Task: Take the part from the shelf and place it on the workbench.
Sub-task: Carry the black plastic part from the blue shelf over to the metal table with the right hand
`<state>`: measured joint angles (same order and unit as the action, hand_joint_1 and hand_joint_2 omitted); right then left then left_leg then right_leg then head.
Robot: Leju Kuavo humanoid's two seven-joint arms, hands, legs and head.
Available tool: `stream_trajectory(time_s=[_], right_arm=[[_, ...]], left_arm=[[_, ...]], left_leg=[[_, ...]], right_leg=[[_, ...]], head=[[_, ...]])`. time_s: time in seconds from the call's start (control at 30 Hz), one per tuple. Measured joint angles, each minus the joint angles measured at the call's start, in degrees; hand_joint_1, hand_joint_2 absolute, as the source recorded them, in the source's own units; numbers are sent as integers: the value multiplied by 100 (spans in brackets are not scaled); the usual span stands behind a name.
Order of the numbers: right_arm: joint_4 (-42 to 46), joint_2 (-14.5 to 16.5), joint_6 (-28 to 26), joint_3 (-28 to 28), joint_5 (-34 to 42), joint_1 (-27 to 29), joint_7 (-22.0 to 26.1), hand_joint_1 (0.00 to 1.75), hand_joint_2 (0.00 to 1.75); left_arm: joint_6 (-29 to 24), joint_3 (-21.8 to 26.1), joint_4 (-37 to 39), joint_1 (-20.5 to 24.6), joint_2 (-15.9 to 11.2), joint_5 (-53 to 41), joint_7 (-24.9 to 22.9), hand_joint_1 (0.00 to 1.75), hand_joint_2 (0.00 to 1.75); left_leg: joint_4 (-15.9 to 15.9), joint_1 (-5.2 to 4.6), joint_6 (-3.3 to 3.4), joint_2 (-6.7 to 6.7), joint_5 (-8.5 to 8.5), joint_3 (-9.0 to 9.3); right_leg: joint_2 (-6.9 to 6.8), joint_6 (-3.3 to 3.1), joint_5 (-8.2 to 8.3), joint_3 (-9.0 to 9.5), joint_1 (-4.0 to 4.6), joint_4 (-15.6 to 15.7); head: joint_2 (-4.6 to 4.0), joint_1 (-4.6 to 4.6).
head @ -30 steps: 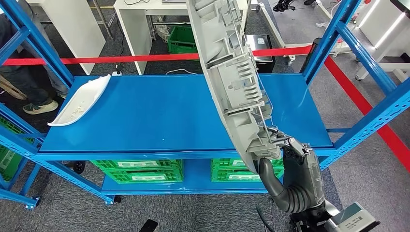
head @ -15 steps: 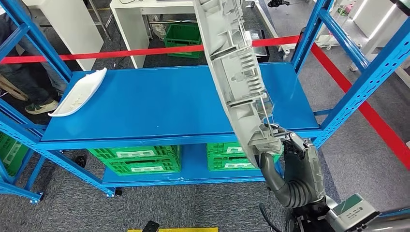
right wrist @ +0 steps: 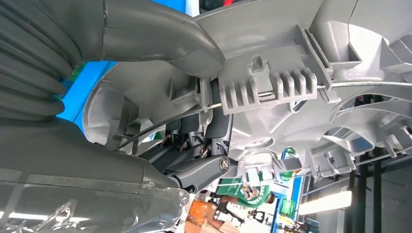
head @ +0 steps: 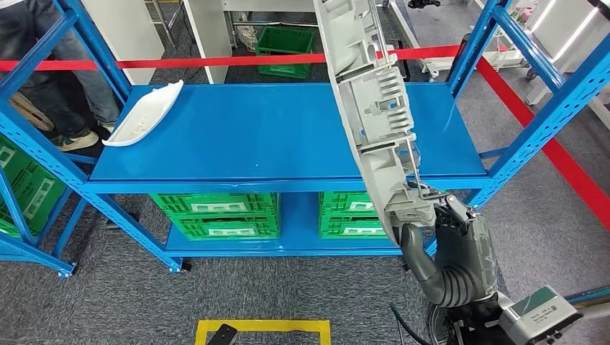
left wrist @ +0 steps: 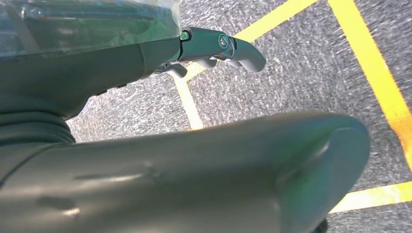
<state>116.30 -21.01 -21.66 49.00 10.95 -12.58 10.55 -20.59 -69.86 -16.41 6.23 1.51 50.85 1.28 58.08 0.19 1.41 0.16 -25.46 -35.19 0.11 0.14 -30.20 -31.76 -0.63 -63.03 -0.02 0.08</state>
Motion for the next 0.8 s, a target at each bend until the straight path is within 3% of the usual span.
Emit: stream_trajectory(time_s=[0.07,0.13,0.17,0.2,0.3,0.33,0.37,0.43,0.47,0.53,0.6,0.67,0.7,0.73,0.8], right_arm=[[7,-6,-1,-13,0,-4,-3,175,175],[11,-13,-4,-22,0,-2,-5,175,175],[11,-15,-8,-25,-1,1,-5,175,175],[13,-17,-13,-28,-1,5,-6,175,175],[16,-24,-38,-33,-16,20,-7,175,175],[16,-28,-48,-33,-29,28,-7,175,175],[17,-32,-54,-33,-42,38,-8,175,175],[32,-38,-66,-32,-62,76,-10,175,175],[44,-39,-69,-32,-65,98,-12,175,175],[71,-44,-77,-34,-67,126,-15,175,175],[90,-47,-80,-33,-68,139,-21,175,175],[103,-56,-81,-33,-68,152,-25,175,175],[108,-65,-80,-34,-68,157,-25,175,175],[112,-77,-80,-36,-68,161,-25,175,175],[114,-93,-79,-37,-70,166,-27,175,175]], left_arm=[[0,-2,-11,-2,3,-2,3,0,175],[-1,-4,-20,-10,3,-3,4,0,175],[-2,-6,-23,-18,1,-3,3,0,175],[-4,-7,-25,-28,-1,-3,4,0,175],[-15,-11,-29,-40,-4,-4,10,0,175],[-22,-13,-31,-39,-4,-6,16,0,175],[-28,-15,-33,-38,-4,-7,22,0,175],[-44,-17,-35,-36,-4,-9,29,0,175],[-49,-17,-35,-34,-6,-10,30,0,175],[-56,-17,-35,-21,-11,-13,33,0,175],[-62,-17,-36,-10,-14,-17,35,0,175],[-66,-18,-37,-21,-11,-17,25,0,175],[-67,-19,-37,-25,-11,-15,15,0,175],[-70,-19,-38,-27,-11,-13,3,0,175],[-76,-21,-45,-21,-13,-11,-13,0,175]], left_leg=[[46,-11,-63,-2,78,-96],[51,-7,-133,-5,162,-168],[76,0,-168,-8,121,-202],[175,7,-205,-11,-19,-246],[1002,40,-297,-15,-788,-398],[1286,47,-311,-15,-935,-406],[1437,49,-314,-15,-953,-359],[1238,44,-280,-16,-722,-46],[908,33,-238,-19,-614,211],[187,-5,-147,-23,-582,701],[-135,-48,-78,-25,-630,862],[-198,-49,-18,-10,-529,789],[-223,-38,19,0,-461,747],[-245,-25,53,11,-390,694],[-238,-21,93,17,-269,565]], right_leg=[[6,-60,-95,242,24,467],[4,-147,-59,196,31,538],[-3,-195,-9,149,24,542],[-12,-238,43,107,13,552],[-36,-312,181,-30,10,549],[-41,-319,223,-88,16,534],[-44,-318,263,-158,22,513],[-41,-304,347,-317,32,460],[-38,-293,388,-384,35,438],[-36,-244,478,-478,43,419],[-44,-170,585,-529,29,435],[-42,-99,620,-569,12,449],[-37,-67,510,-606,8,381],[-33,-38,299,-664,3,211],[-30,6,-254,-822,-10,-413]], head=[[0,1],[-1,4],[-1,4],[-1,-7],[0,-69],[0,-79],[0,-85],[0,-99],[0,-108],[0,-114],[0,-115],[0,-116],[0,-103],[0,-82],[0,-38]])
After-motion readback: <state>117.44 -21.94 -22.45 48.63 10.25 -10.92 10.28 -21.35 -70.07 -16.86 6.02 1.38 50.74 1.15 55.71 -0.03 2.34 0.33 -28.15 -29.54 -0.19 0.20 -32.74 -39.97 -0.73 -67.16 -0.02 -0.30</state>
